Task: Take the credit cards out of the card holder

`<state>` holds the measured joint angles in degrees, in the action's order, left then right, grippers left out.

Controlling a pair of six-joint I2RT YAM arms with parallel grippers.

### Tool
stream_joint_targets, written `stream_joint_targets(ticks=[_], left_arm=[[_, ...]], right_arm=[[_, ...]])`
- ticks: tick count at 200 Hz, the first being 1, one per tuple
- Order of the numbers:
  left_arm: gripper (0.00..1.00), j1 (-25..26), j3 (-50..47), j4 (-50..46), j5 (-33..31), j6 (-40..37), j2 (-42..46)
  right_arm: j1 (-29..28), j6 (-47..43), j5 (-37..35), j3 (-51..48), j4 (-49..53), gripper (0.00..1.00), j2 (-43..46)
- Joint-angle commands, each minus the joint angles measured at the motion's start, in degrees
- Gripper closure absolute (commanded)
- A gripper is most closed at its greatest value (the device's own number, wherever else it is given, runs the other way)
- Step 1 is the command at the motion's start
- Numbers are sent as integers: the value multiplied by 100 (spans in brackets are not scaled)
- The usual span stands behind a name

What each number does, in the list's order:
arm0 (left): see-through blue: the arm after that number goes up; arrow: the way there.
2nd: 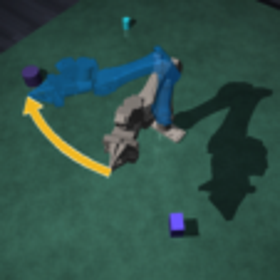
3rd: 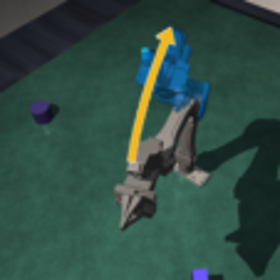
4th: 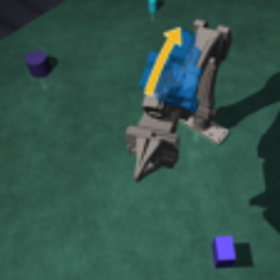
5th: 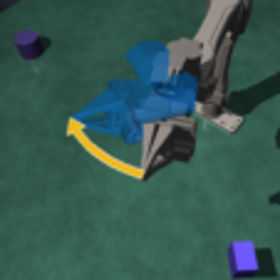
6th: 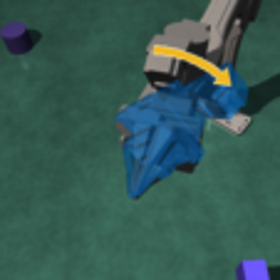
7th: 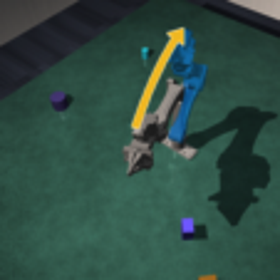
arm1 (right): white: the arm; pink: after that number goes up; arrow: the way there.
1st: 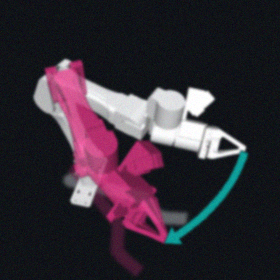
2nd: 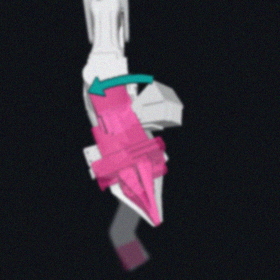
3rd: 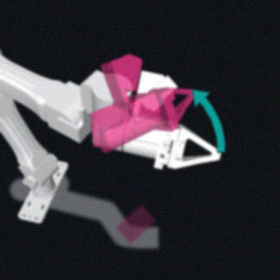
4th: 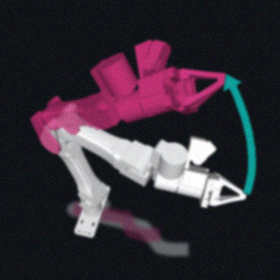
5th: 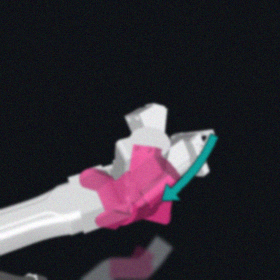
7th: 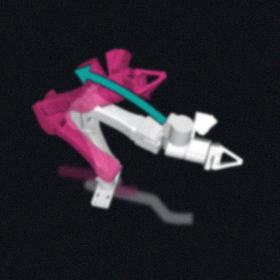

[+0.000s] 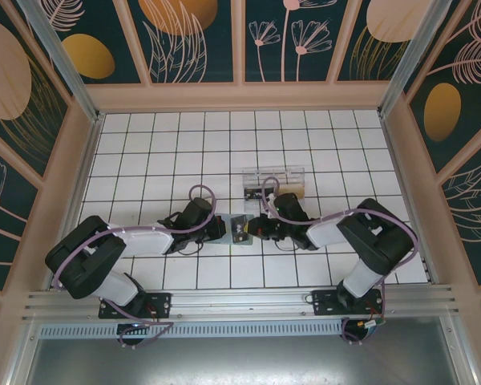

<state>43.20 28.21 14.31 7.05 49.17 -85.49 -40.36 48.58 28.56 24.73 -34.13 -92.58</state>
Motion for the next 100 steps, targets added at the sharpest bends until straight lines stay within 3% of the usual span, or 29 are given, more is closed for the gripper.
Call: stream_joint_targets(ticks=[1,20,61,100], left_arm=[[95,13,-43,-485,-228,45,78],[94,13,-35,-538,-248,43,192],[81,12,120,-724,-257,47,649],[56,12,316,-1095,-476,-39,1428]], right_arm=[[132,-52,-121,-263,122,100,354],[208,-202,-172,-296,386,100,746],[307,-746,-488,-9,1609,100,1730],[385,-1709,-1203,643,3356,100,2621]])
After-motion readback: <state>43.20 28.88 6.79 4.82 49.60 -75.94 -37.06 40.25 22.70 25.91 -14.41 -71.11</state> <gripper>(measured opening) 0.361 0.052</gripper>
